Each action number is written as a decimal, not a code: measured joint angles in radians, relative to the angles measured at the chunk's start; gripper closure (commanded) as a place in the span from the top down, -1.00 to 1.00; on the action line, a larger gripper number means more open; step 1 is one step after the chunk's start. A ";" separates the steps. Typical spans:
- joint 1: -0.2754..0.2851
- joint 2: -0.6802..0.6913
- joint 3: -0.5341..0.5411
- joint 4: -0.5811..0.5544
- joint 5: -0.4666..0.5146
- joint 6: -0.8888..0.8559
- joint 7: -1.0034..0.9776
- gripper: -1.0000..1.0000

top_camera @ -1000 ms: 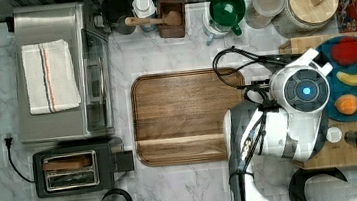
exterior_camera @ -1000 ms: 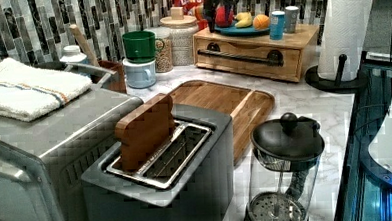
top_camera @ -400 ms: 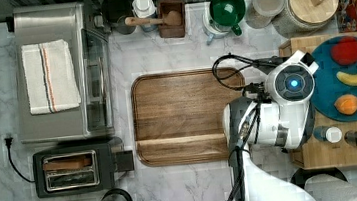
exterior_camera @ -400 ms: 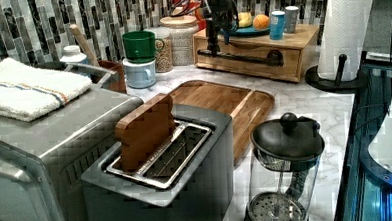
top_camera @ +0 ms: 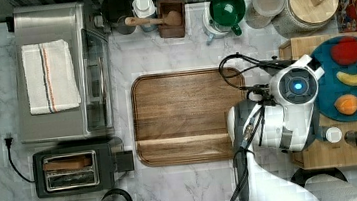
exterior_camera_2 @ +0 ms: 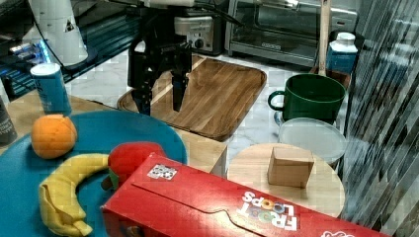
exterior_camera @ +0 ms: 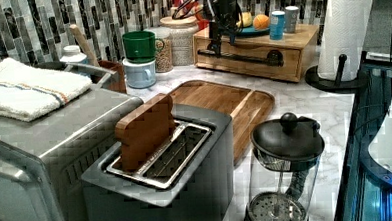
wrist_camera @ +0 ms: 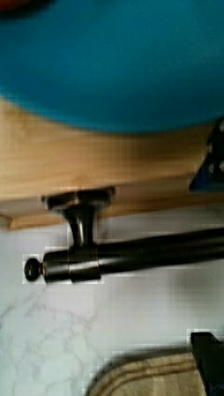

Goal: Open the drawer.

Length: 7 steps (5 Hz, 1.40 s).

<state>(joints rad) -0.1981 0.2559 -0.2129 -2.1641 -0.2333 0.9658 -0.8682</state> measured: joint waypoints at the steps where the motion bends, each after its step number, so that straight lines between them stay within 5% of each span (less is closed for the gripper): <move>1: 0.000 0.004 0.002 0.002 0.001 0.002 0.010 1.00; 4: 0.001 0.089 0.017 -0.008 0.010 0.050 0.010 1.00; 7: -0.005 0.032 0.002 -0.063 0.005 -0.124 0.010 1.00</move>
<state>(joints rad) -0.2032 0.2876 -0.2107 -2.2266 -0.2279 0.8418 -0.8579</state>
